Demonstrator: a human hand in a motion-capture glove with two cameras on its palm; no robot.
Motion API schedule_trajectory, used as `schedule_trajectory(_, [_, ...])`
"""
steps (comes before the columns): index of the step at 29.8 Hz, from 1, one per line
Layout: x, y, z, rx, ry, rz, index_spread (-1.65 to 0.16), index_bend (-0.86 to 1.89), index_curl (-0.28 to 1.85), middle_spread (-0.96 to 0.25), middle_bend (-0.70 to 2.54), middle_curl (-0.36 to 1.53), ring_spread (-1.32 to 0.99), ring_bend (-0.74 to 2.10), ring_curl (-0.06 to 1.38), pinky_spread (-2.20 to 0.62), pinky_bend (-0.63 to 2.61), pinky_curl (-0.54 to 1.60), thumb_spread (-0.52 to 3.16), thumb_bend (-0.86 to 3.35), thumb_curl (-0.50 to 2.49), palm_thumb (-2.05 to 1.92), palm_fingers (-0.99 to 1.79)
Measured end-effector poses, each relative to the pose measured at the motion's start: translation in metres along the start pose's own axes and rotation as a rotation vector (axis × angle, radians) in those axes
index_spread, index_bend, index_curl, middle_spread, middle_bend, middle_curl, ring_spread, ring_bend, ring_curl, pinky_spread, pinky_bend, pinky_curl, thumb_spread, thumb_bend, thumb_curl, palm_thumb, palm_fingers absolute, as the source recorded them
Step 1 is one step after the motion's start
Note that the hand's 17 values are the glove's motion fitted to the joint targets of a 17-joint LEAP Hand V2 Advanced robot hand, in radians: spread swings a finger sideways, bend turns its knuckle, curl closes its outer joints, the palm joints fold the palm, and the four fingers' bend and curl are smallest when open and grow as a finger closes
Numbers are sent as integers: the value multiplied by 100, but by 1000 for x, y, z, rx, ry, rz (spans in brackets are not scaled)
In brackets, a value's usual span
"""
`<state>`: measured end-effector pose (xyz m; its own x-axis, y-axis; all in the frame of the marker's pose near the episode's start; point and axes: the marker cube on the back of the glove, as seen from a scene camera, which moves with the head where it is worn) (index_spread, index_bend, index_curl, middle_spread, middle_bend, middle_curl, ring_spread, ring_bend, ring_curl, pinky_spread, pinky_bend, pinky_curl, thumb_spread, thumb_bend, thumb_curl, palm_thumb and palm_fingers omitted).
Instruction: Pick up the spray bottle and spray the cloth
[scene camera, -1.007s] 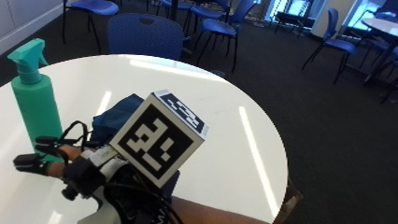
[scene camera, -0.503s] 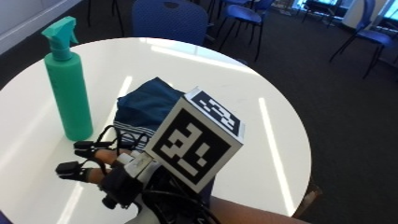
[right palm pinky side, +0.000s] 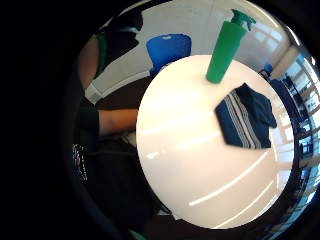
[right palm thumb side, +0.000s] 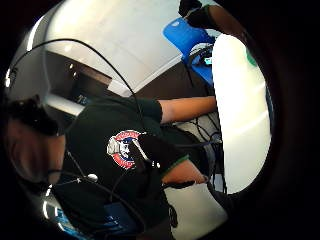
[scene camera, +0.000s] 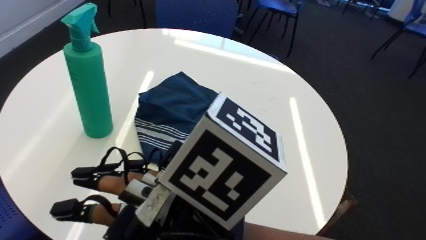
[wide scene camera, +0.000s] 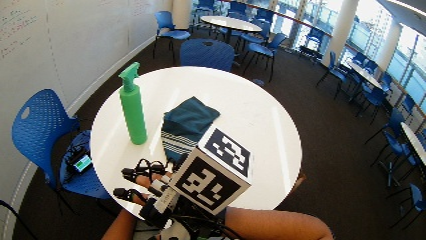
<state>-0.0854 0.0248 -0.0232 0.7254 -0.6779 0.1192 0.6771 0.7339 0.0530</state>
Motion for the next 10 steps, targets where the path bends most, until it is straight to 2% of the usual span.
schedule_trajectory(10, [4, 4, -6, -17, 31, 5, -47, 18, 33, -8, 17, 29, -4, 29, 32, 20, 18, 33, 94, -3, 32, 35, 53])
